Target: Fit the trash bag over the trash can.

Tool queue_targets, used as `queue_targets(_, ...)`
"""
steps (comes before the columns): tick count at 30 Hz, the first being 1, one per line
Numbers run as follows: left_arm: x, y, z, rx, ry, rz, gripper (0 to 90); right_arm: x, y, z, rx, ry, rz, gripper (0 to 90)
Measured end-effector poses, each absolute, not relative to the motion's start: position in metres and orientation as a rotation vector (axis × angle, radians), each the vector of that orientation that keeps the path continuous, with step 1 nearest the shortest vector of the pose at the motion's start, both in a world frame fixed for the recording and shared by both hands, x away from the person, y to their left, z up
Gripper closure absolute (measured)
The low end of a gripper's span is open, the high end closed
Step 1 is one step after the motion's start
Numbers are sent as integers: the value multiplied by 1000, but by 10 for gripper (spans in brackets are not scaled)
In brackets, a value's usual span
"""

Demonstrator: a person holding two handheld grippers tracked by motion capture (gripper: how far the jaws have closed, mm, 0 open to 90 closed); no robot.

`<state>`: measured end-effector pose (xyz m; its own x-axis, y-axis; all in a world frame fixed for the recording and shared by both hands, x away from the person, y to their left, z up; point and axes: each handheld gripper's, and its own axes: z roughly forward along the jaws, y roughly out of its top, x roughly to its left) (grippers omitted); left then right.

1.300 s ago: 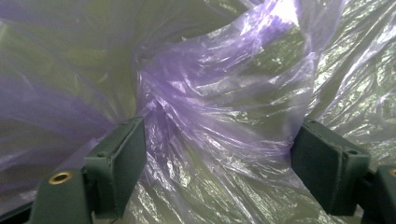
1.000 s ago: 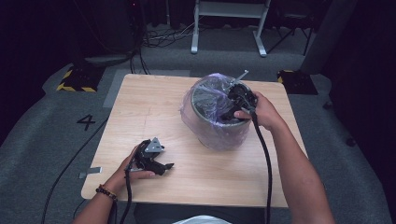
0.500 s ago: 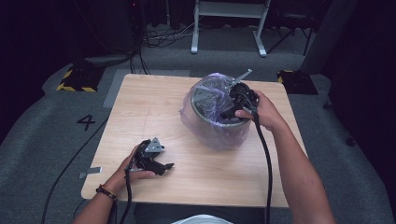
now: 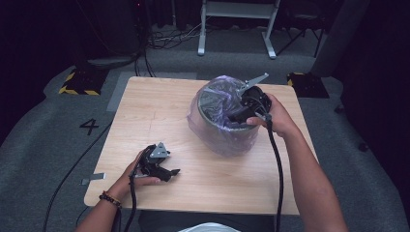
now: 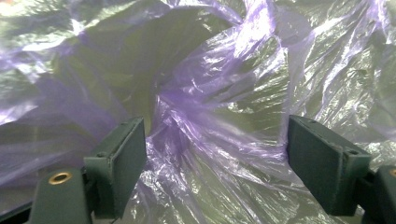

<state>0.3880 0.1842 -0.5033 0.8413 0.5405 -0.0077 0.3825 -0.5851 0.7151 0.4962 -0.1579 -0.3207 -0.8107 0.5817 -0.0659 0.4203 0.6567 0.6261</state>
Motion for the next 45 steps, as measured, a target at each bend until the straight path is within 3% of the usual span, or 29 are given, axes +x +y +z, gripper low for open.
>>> queue_targets(45,388,184,-503,2264,668,271,179,465,-165,-305,647,2513,1027,232)
